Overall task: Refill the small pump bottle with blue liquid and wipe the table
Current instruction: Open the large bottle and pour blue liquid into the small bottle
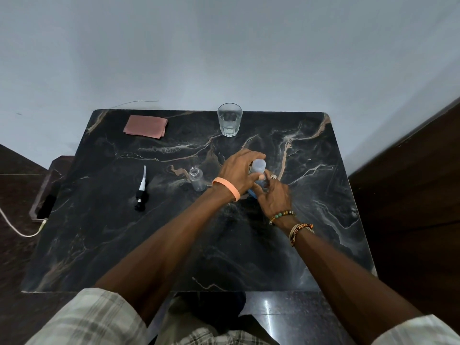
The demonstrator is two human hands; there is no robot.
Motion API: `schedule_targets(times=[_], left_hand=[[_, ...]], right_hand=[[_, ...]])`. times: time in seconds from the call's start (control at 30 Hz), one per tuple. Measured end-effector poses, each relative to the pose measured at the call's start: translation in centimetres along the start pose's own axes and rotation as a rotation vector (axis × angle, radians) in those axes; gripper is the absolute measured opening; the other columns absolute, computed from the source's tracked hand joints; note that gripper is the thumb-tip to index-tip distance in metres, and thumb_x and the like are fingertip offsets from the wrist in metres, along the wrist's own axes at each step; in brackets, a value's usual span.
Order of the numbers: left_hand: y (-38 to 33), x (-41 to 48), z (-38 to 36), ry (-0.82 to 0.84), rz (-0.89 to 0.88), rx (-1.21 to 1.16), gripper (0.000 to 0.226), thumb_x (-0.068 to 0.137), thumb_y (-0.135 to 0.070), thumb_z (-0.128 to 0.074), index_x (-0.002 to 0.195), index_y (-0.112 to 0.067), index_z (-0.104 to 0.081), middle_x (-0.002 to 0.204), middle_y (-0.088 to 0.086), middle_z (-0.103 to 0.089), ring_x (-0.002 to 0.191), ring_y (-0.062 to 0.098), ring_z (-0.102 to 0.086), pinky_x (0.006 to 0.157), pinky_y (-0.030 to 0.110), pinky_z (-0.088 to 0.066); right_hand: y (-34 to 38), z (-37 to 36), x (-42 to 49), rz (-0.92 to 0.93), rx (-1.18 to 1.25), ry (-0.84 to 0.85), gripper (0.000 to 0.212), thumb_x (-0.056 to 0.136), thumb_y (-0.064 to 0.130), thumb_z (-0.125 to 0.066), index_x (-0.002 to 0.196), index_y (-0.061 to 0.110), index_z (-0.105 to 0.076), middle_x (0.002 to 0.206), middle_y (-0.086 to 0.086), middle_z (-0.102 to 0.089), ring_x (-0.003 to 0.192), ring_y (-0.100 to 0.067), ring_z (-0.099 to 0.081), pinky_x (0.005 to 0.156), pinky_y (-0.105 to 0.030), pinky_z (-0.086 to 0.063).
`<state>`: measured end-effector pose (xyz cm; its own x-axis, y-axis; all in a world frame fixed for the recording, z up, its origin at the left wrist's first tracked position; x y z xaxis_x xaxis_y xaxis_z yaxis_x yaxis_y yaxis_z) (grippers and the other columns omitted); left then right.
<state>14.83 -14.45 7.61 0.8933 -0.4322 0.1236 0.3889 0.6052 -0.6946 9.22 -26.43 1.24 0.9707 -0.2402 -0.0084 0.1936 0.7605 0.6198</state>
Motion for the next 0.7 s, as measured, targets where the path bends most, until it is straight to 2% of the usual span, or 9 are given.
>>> schedule_targets(times=[0.1,0.17,0.27,0.33,0.4,0.47,0.57,0.63,0.7], left_hand=[[-0.29,-0.19,-0.13,0.02,-0.027,0.003,0.071,0.069,-0.027,-0.082,0.133,-0.019,-0.053,0.128,0.003,-0.054,0.117,0.02,-0.052,0.103,0.036,-0.043],[-0.19,-0.4,-0.27,0.025,-0.056,-0.022,0.064,0.071,-0.021,-0.079,0.13,-0.019,-0.056,0.128,0.002,-0.057,0.117,0.018,-0.053,0.103,0.036,-0.043],[0.21,-0.18,-0.22,0.01,-0.015,-0.006,0.048,0.072,-0.019,-0.078,0.118,-0.018,-0.064,0.115,0.001,-0.063,0.104,0.017,-0.059,0.092,0.04,-0.049],[0.24,-0.13,-0.21,0.011,0.001,0.0,0.058,0.069,-0.026,-0.081,0.122,-0.019,-0.06,0.116,0.002,-0.059,0.105,0.019,-0.056,0.093,0.039,-0.049],[0.11,-0.36,-0.34,0.028,-0.04,0.0,0.071,0.067,-0.032,-0.082,0.131,-0.02,-0.054,0.126,0.002,-0.054,0.115,0.019,-0.052,0.101,0.035,-0.043],[0.22,-0.58,-0.39,0.031,-0.059,-0.019,0.066,0.07,-0.026,-0.08,0.131,-0.021,-0.054,0.13,0.001,-0.056,0.119,0.017,-0.052,0.104,0.034,-0.042],[0.46,-0.39,-0.3,0.01,-0.011,-0.025,0.053,0.074,-0.018,-0.077,0.123,-0.021,-0.06,0.121,-0.001,-0.062,0.109,0.015,-0.058,0.096,0.038,-0.049],[0.37,-0.24,-0.17,-0.003,0.012,-0.017,0.06,0.071,-0.023,-0.079,0.127,-0.022,-0.057,0.123,0.0,-0.059,0.11,0.017,-0.056,0.097,0.037,-0.048],[0.22,-0.26,-0.25,0.03,-0.018,-0.02,0.069,0.069,-0.027,-0.08,0.132,-0.023,-0.052,0.13,0.0,-0.055,0.118,0.018,-0.052,0.102,0.033,-0.042]], right_hand=[[0.36,0.29,-0.27,0.051,0.049,-0.047,0.04,0.09,0.03,-0.06,0.127,0.017,-0.052,0.105,-0.008,-0.069,0.091,-0.026,-0.066,0.08,-0.038,-0.055],[0.38,0.21,-0.25,0.038,0.038,-0.018,0.04,0.091,0.031,-0.06,0.128,0.018,-0.051,0.103,-0.008,-0.069,0.091,-0.026,-0.066,0.08,-0.042,-0.055],[0.32,0.05,-0.37,0.03,0.02,0.001,0.044,0.092,0.034,-0.059,0.131,0.019,-0.049,0.104,-0.008,-0.069,0.092,-0.025,-0.066,0.081,-0.043,-0.054],[0.43,0.13,-0.47,0.059,0.047,-0.016,0.041,0.091,0.031,-0.06,0.13,0.018,-0.05,0.107,-0.007,-0.069,0.093,-0.025,-0.066,0.081,-0.042,-0.054],[0.38,0.12,-0.43,0.086,0.047,-0.016,0.038,0.091,0.028,-0.058,0.127,0.017,-0.052,0.107,-0.006,-0.068,0.093,-0.025,-0.066,0.081,-0.041,-0.054],[0.21,0.04,-0.27,0.064,0.046,-0.012,0.04,0.092,0.031,-0.057,0.129,0.018,-0.051,0.105,-0.007,-0.068,0.092,-0.025,-0.065,0.08,-0.041,-0.054],[0.12,-0.01,-0.22,0.051,0.039,-0.025,0.045,0.091,0.038,-0.06,0.131,0.017,-0.051,0.102,-0.006,-0.069,0.089,-0.023,-0.065,0.077,-0.038,-0.054],[0.18,0.04,-0.2,0.067,0.047,-0.034,0.043,0.091,0.035,-0.06,0.129,0.017,-0.052,0.104,-0.006,-0.069,0.089,-0.023,-0.065,0.077,-0.036,-0.054],[0.18,0.09,-0.06,0.078,0.066,-0.041,0.039,0.09,0.03,-0.059,0.127,0.018,-0.053,0.107,-0.006,-0.069,0.091,-0.024,-0.066,0.077,-0.034,-0.053]])
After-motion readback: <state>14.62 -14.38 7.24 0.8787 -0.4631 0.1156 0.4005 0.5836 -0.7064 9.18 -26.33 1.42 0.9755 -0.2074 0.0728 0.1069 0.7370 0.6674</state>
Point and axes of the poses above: each hand's wrist, its own x-axis towards the middle knuckle, its own z-axis out of the back of the hand, y = z × x, the point moved 4 cm from there along x, towards the middle knuckle
